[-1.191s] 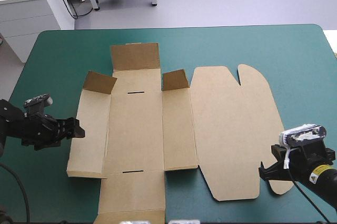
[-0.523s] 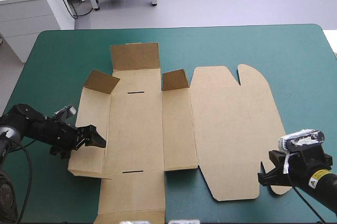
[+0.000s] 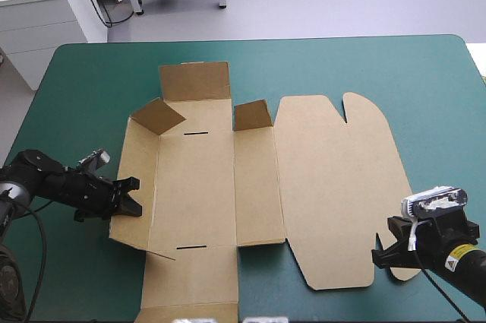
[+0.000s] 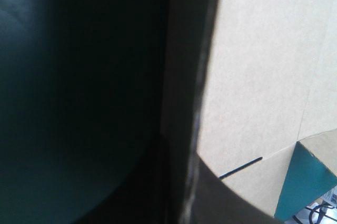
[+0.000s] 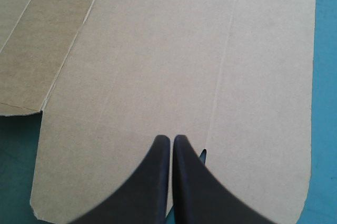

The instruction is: Fold the box

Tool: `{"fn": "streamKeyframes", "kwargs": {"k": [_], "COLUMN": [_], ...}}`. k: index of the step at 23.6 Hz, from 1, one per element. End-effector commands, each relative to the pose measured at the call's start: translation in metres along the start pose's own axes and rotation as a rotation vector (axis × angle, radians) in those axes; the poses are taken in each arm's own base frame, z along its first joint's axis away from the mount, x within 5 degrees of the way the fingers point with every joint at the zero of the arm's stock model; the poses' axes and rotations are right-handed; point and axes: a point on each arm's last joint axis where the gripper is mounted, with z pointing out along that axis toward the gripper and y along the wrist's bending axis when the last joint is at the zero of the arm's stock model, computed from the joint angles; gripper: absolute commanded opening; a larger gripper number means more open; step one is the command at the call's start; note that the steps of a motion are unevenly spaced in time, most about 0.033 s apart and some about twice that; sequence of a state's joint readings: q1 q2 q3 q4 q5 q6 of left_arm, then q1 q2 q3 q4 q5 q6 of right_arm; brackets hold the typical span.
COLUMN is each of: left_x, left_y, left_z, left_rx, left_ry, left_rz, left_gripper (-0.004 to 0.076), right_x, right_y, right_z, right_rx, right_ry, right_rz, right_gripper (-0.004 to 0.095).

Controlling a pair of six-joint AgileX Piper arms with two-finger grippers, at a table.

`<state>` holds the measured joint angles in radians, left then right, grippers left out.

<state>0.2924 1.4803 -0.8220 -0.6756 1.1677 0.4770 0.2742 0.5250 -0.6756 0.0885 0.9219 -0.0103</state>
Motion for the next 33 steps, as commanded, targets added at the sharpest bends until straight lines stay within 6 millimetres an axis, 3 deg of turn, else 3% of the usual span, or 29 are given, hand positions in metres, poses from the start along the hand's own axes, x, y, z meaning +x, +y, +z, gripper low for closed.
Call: {"fn": "streamKeyframes", "kwargs": {"k": [1,4,8,11,16,20,27,33], "left_x": [-0.009,-0.023,-0.046,-0.065,-0.089,-0.091,-0.081,-0.064], "left_y": [-0.016,-0.024,-0.046,-0.09,-0.16,-0.194,-0.239,-0.265], "left_z": [-0.018,-0.041,-0.076,-0.085,-0.062,-0.044,-0.022,-0.007], "left_rx": [0.008,-0.067,-0.33,-0.543,-0.84,-0.898,-0.92,-0.953], "left_ry": [-0.056,-0.104,-0.132,-0.119,-0.106,-0.181,-0.326,-0.376], "left_rz": [0.07,0.148,0.339,0.594,1.008,1.225,1.494,1.636], "left_gripper": [-0.0008,-0.0009,-0.0009,-0.0009,-0.0008,-0.0008,-0.0008,-0.0009], "right_x": [-0.011,-0.01,-0.01,-0.011,-0.011,-0.013,-0.013,-0.013], "right_y": [0.0,0.0,0.0,0.0,0.0,0.0,0.0,0.0], "right_z": [-0.005,-0.005,-0.005,-0.005,-0.004,-0.005,-0.005,-0.005], "right_rx": [0.001,0.002,0.002,0.002,0.006,0.007,0.005,0.001], "right_ry": [-0.08,-0.076,-0.076,-0.081,-0.084,-0.105,-0.111,-0.111], "right_rz": [-0.017,-0.031,-0.031,-0.038,-0.048,-0.048,-0.043,-0.039], "right_gripper": [0.0,0.0,-0.0019,-0.0019,-0.0018,-0.0019,-0.0019,-0.0019]}}
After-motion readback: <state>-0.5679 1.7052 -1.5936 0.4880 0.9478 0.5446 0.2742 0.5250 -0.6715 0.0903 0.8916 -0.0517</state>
